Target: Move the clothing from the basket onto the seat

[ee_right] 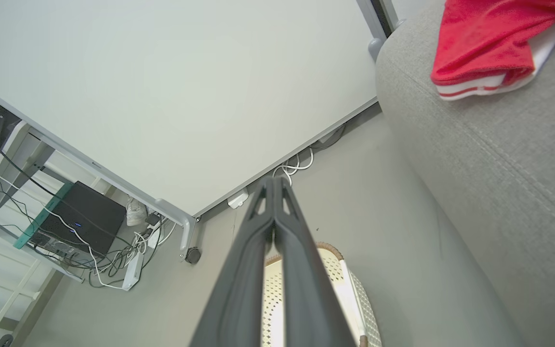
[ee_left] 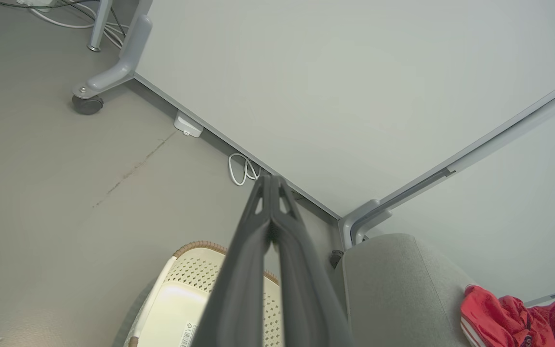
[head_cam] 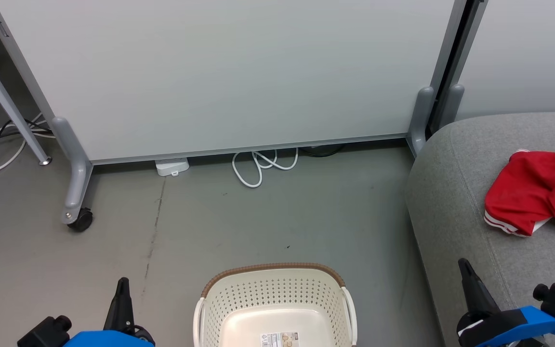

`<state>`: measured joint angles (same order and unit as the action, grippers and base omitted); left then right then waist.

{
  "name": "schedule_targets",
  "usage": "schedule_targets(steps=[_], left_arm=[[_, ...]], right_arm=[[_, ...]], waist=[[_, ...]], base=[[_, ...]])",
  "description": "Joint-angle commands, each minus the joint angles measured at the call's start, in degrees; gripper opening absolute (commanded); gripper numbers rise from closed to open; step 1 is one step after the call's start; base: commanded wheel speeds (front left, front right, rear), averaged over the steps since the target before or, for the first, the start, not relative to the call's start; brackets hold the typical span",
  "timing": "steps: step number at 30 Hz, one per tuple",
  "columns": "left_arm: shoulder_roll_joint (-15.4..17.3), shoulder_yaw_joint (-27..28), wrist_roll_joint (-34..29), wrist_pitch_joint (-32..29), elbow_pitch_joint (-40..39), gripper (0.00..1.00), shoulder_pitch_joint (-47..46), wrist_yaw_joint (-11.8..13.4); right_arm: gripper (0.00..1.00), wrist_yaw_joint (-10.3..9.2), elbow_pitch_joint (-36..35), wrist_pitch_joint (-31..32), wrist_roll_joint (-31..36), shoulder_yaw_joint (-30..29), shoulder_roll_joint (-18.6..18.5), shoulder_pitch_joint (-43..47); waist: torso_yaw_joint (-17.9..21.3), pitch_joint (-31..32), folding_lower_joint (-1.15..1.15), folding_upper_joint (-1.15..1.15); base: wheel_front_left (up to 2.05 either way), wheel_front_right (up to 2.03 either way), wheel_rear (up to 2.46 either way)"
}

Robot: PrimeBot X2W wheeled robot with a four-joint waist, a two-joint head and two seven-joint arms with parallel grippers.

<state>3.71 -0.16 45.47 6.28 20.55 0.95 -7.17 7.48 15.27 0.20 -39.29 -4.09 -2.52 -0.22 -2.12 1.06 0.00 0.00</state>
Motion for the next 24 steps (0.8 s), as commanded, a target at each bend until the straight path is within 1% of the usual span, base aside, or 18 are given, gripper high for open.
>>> schedule_targets(steps=[1, 14, 24], left_arm=[[0.12, 0.60, 1.97, -0.51, -1.08, 0.00, -1.81, -0.16], [-0.04, 1.88, 10.96, -3.02, -2.25, 0.00, -3.04, -0.22], [-0.16, 2.65, 16.56, -4.58, -2.95, 0.00, -3.72, -0.26]], right_arm=[[0.00, 0.01, -0.94, 0.26, -2.38, -0.20, -0.25, -1.80], [0.00, 0.01, -1.07, 1.50, -12.58, -0.67, -0.30, -2.78], [0.00, 0.01, -1.14, 2.25, -18.92, -0.96, -0.34, -3.40]], waist=[[0.03, -0.02, 0.00, 0.00], [0.34, -0.20, 0.00, 0.00], [0.55, -0.32, 0.00, 0.00]], base=[[0.00, 0.00, 0.00], [0.00, 0.00, 0.00], [0.00, 0.00, 0.00]])
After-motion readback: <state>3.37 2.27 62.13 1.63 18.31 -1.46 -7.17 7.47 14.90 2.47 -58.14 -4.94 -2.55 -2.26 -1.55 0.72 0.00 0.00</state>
